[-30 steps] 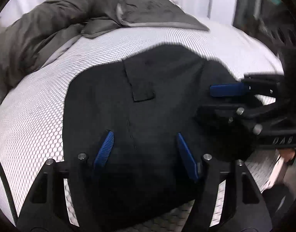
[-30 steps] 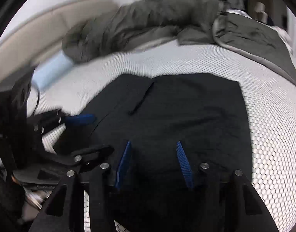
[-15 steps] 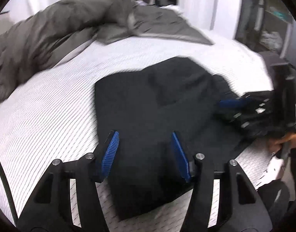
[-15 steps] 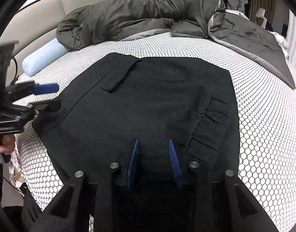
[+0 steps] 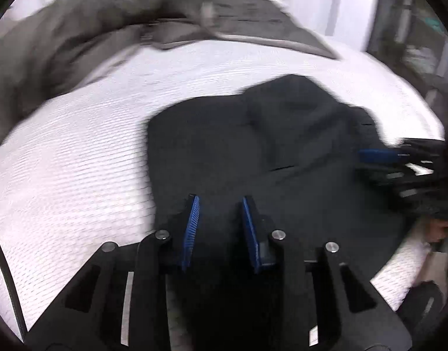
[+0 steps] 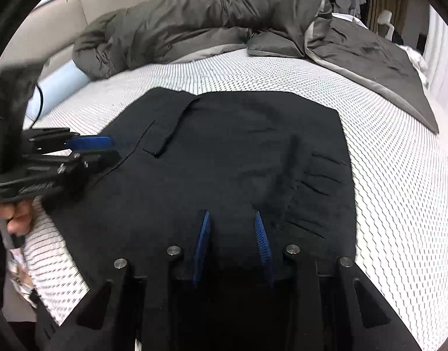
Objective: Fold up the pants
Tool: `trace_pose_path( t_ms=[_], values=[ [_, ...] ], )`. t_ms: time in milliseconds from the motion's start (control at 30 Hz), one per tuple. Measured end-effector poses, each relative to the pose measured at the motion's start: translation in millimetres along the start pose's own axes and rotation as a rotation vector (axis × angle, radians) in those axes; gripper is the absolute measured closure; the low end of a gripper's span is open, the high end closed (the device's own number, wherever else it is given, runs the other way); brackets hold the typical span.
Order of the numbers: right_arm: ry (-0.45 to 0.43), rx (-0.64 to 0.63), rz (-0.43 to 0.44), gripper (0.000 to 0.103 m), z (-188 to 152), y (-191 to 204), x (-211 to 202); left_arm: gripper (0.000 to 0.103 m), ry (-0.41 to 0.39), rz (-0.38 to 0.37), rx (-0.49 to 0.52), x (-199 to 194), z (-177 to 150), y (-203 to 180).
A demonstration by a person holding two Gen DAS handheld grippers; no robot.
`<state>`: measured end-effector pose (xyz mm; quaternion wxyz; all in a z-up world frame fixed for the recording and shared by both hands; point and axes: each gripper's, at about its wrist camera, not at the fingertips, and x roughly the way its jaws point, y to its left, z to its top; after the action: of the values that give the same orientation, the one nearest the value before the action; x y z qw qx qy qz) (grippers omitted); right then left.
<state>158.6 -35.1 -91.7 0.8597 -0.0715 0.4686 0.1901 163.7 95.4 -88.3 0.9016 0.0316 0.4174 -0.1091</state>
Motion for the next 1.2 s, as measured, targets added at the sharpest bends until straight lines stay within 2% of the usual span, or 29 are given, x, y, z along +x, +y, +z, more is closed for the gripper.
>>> trace_pose_path(
  t_ms=[67,133,200,233,333,433,500,567,633,733,800,1000,1200],
  values=[
    [-0.036,0.016,0.022,0.065,-4.3,-6.1,-20.1,0.073,-0.001,-0.014,-0.083,-12.0,-5.3,25.1],
    [-0.081,0.05,0.011,0.039,-14.8,-17.9,-47.0,0.069,0.003,-0.04,-0.173,-26.0,-18.6,44.7],
    [-0.108,0.099,0.018,0.03,-22.2,-33.9,-62.6,0.055,0.001,-0.067,-0.232,-34.4,-34.2,58.5],
    [-0.102,0.138,0.024,0.03,-27.2,-44.2,-67.2,0.048,0.007,-0.082,-0.255,-38.6,-44.1,62.3],
    [-0.06,0.283,0.108,0.03,-41.3,-74.0,-64.7,0.047,0.017,-0.137,-0.285,-40.6,-59.8,60.4],
    [-0.032,0.392,0.236,0.03,-49.9,-86.8,-53.1,0.046,0.01,-0.127,-0.264,-40.1,-64.7,47.7],
    [-0.023,0.418,0.279,0.03,-53.9,-88.2,-47.3,0.046,0.005,-0.107,-0.23,-39.4,-63.5,36.9],
    [-0.025,0.403,0.273,0.03,-52.1,-83.2,-44.3,0.046,0.004,-0.088,-0.193,-38.0,-62.9,26.4],
    [-0.029,0.383,0.275,0.05,-49.2,-77.2,-43.7,0.046,0.004,-0.08,-0.156,-36.3,-63.7,16.2],
    [-0.041,0.358,0.264,0.065,-46.1,-72.4,-41.6,0.047,-0.006,-0.032,-0.109,-38.2,-65.1,5.2],
    [-0.051,0.358,0.258,0.07,-45.1,-71.3,-39.9,0.047,-0.009,-0.024,-0.095,-39.5,-65.8,2.9],
    [-0.058,0.345,0.241,0.073,-39.6,-71.7,-38.4,0.048,-0.005,-0.008,-0.073,-34.6,-56.5,-1.8],
    [-0.061,0.358,0.206,0.073,-12.0,-75.1,-23.2,0.049,0.015,0.032,-0.068,-14.5,-26.8,5.6]
  ],
)
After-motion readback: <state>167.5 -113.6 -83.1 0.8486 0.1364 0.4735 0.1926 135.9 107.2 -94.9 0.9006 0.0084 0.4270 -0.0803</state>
